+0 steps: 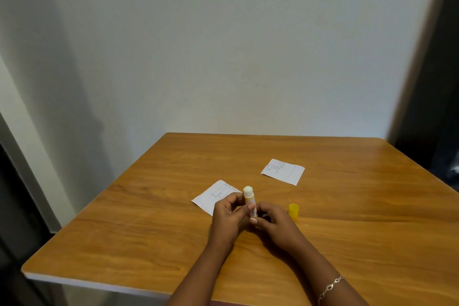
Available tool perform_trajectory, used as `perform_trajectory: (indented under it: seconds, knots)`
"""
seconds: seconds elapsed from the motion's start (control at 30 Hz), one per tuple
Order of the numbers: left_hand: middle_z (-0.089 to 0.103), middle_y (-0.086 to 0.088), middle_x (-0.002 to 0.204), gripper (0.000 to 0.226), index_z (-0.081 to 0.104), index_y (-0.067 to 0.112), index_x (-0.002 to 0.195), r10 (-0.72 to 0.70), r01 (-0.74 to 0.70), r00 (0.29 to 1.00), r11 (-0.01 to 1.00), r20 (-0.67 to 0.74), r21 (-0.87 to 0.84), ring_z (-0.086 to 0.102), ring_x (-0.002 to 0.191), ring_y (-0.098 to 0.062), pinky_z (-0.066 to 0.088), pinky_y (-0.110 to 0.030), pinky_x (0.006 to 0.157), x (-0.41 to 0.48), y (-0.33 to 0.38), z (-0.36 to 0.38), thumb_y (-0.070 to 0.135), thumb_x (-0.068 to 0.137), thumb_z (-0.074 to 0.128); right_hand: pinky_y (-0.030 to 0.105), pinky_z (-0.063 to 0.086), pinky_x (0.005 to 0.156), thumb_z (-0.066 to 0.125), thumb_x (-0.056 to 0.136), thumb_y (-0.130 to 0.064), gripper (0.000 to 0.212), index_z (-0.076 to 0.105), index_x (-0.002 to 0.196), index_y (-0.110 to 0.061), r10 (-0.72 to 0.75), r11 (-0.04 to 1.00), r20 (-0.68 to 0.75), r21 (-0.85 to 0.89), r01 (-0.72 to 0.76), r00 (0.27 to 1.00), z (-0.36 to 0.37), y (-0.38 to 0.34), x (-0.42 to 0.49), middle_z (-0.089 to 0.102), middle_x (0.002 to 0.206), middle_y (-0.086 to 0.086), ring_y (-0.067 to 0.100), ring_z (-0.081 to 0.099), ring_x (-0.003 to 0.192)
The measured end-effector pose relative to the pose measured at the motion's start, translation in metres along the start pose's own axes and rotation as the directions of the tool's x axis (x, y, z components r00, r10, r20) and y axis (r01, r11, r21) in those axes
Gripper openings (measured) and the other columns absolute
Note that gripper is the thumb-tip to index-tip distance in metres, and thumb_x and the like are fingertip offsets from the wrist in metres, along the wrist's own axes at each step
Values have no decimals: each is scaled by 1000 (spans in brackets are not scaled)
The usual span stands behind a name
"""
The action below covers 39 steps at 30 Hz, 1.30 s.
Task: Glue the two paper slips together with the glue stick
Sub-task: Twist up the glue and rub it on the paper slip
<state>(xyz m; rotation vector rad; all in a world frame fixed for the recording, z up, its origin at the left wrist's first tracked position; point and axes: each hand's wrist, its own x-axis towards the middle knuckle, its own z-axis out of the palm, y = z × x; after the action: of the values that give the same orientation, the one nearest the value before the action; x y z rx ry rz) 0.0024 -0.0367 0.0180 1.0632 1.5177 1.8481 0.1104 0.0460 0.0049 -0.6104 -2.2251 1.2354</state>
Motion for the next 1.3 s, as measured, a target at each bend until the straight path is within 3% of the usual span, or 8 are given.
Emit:
perform_trajectory:
  seconds: [0.23,0.33,0.57,0.73,0.97,1.1,1.2,1.3]
  knots:
    - [58,-16,77,17,58,-12,82,48,-46,998,997,-37,54,56,74,-19,51,-30,68,3,-5,0,-6,72,70,30,44,67,78,66,-26,37,57,92,-10,41,992,-144,-111,-57,989,7,0,1,62,88,6,22,56,78]
    - [60,-11,74,8,62,-4,80,25,-25,1000,1000,5,17,58,69,-13,52,-21,56,0,-1,2,-6,74,67,24,37,61,74,71,-19,22,55,79,-12,37,994,-171,-96,-54,985,6,2,1,56,76,-1,13,48,69]
    - [68,-2,76,14,68,15,79,45,-45,999,999,19,-9,63,72,-7,52,-20,65,-1,1,-1,1,78,66,16,45,70,63,81,-15,12,63,83,-27,-11,999,0,47,11,1000,-3,-4,-4,64,85,-1,8,58,78]
    - [67,6,64,16,67,13,73,56,-56,998,998,-20,13,62,65,-3,51,-18,62,0,1,0,-2,75,68,30,41,67,79,64,-34,39,58,89,-12,6,991,-90,-132,-18,996,4,-1,-2,62,87,9,20,53,75]
    - [70,5,65,17,69,15,76,35,-35,999,999,14,-12,63,66,-4,52,-18,62,0,1,0,-2,78,65,39,50,77,66,80,-15,6,64,86,-15,31,999,-7,21,-31,999,-2,0,-2,66,86,9,23,60,80]
    - [67,8,61,10,67,12,75,49,-49,999,999,11,2,59,63,-2,49,-17,61,1,1,-2,3,78,68,35,50,83,65,78,-21,12,69,89,-24,7,989,14,145,-8,1000,-5,-5,-3,70,97,11,23,64,91]
    - [65,7,59,14,64,10,73,50,-49,999,999,-14,6,59,60,0,49,-15,59,1,2,-1,-4,75,69,33,48,75,75,60,-46,35,62,88,-30,11,1000,-43,-17,-11,999,0,-4,-2,67,93,7,20,61,84]
    - [63,10,54,18,60,8,68,30,-30,999,999,-19,12,57,55,2,48,-14,55,0,3,0,-8,73,68,26,39,62,80,63,-31,33,55,81,-19,18,995,-126,-93,-29,992,4,-3,0,59,78,1,13,49,68]
